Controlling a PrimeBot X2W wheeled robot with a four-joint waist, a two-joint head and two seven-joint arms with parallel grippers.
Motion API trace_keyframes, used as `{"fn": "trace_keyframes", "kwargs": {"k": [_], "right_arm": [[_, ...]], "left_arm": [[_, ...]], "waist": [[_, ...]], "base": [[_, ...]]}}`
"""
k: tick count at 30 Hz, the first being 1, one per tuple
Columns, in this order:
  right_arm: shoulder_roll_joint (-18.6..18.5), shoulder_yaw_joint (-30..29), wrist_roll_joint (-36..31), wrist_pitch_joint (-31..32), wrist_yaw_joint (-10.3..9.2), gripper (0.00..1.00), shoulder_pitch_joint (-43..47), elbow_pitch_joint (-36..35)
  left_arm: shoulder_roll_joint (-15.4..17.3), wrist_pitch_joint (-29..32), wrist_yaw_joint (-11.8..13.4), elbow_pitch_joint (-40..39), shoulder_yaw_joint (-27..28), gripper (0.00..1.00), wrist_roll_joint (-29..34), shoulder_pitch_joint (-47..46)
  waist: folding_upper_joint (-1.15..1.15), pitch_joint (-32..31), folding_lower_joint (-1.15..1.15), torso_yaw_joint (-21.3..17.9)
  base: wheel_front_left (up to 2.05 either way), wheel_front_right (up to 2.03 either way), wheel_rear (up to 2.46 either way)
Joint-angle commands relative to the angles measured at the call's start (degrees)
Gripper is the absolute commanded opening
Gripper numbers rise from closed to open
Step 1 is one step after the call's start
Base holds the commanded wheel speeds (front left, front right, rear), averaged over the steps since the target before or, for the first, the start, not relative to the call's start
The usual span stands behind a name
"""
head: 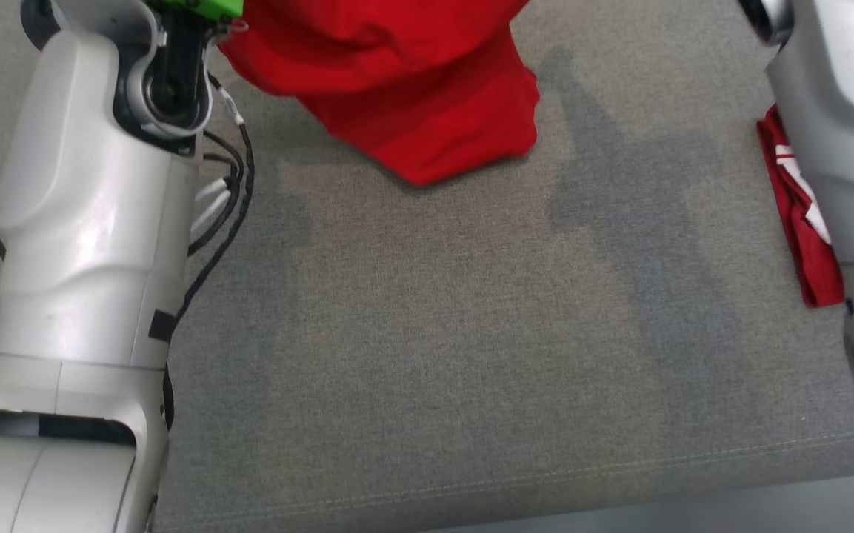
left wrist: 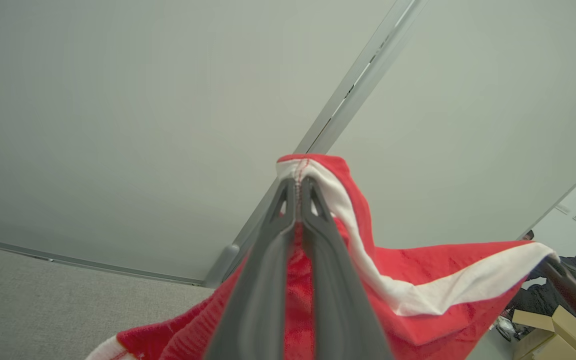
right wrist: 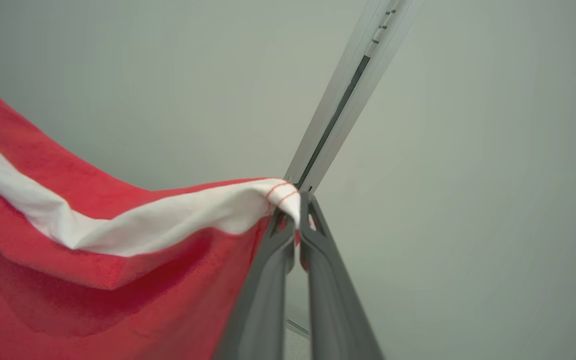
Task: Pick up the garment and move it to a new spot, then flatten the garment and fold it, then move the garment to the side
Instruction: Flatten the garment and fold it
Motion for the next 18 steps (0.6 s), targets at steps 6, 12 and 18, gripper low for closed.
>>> {"fn": "trace_keyframes", "kwargs": {"k": [6,12,18], "right_arm": [[1.51,-4.17,-5.45,-9.56,-0.09,0.0,-10.03,9.83],[3.41,-12.69,-13.47,-17.34,-0.09,0.0,-17.21,15.5],[6.08,-25.93,-25.28,-22.47,-0.09,0.0,-21.59,12.6]], "left_arm": [[0.1,-9.22,-0.58,4.08,-1.15,0.0,4.74,-6.81],[-0.19,-12.58,-1.67,5.51,-0.54,0.0,7.83,-12.4],[-0.28,-12.78,-2.4,-3.77,7.47,0.0,14.07,-14.31]], "waist": [[0.0,7.62,0.0,0.48],[0.0,9.03,0.0,0.23],[0.0,10.96,0.0,0.08]], "base": [[0.0,0.0,0.0],[0.0,0.0,0.0],[0.0,0.0,0.0]]}}
